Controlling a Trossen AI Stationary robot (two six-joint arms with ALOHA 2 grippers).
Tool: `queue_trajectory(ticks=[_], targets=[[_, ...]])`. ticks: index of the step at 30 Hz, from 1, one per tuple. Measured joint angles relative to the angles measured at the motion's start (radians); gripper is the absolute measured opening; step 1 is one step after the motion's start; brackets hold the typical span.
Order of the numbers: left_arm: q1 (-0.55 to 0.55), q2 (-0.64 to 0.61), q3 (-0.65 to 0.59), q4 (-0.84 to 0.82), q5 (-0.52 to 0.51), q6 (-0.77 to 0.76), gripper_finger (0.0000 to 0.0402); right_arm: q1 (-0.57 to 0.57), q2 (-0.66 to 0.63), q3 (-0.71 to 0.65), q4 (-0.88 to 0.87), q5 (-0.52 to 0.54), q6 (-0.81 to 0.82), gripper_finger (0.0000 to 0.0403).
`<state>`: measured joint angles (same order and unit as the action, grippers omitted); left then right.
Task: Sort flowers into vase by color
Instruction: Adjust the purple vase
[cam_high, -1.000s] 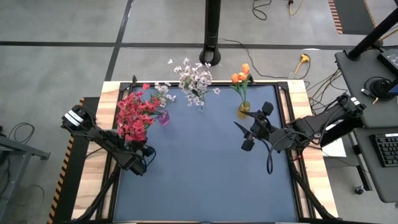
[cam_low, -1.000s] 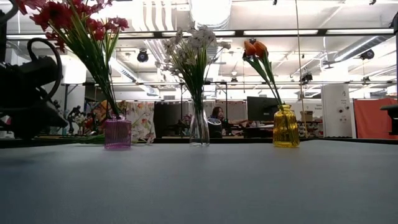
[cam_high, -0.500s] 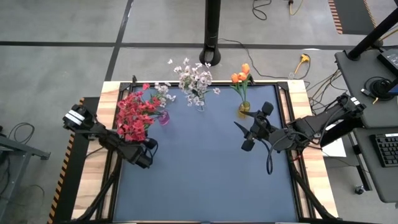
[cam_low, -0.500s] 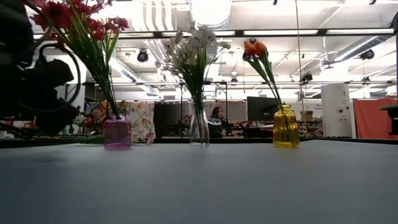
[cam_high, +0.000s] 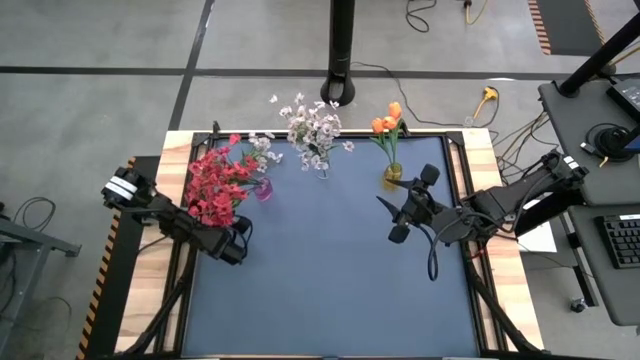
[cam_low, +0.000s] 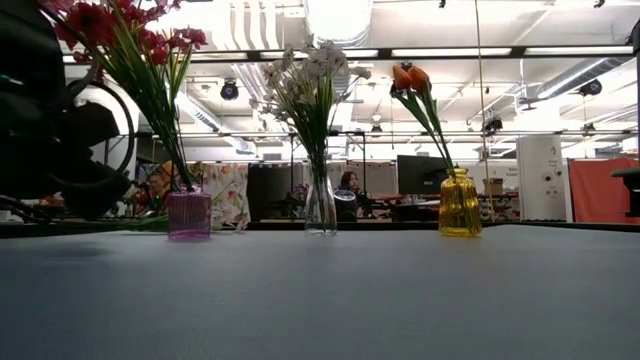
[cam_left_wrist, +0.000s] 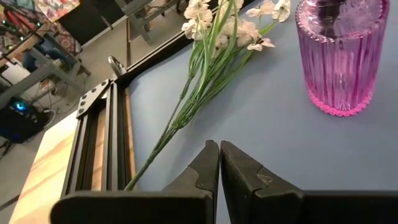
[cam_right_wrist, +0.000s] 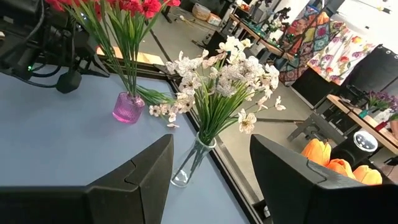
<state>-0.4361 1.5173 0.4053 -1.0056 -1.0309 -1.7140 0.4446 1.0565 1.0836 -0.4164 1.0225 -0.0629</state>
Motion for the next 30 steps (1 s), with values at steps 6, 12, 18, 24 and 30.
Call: queue_trajectory(ticks=[6,12,18,24,30], targets=[[0.045,0.000,0.000,0.002,0.004,-0.005,0.0002,0.000,0.000,0.000,0.001,0.000,0.011,0.0206],[0.085,0.000,0.001,0.003,0.029,0.005,0.0027,0.000,0.000,0.000,0.002,0.000,0.028,0.0206],[0.085,0.007,-0.005,0.003,0.028,0.029,0.0059,0.000,0.000,0.000,0.002,0.000,0.052,0.0206],[0.085,0.028,-0.005,0.012,0.028,0.028,0.0083,0.000,0.000,0.004,0.012,-0.001,0.054,0.0206],[0.102,0.063,-0.006,0.034,0.026,0.026,0.0097,0.000,0.000,0.005,0.013,0.000,0.055,0.0206]])
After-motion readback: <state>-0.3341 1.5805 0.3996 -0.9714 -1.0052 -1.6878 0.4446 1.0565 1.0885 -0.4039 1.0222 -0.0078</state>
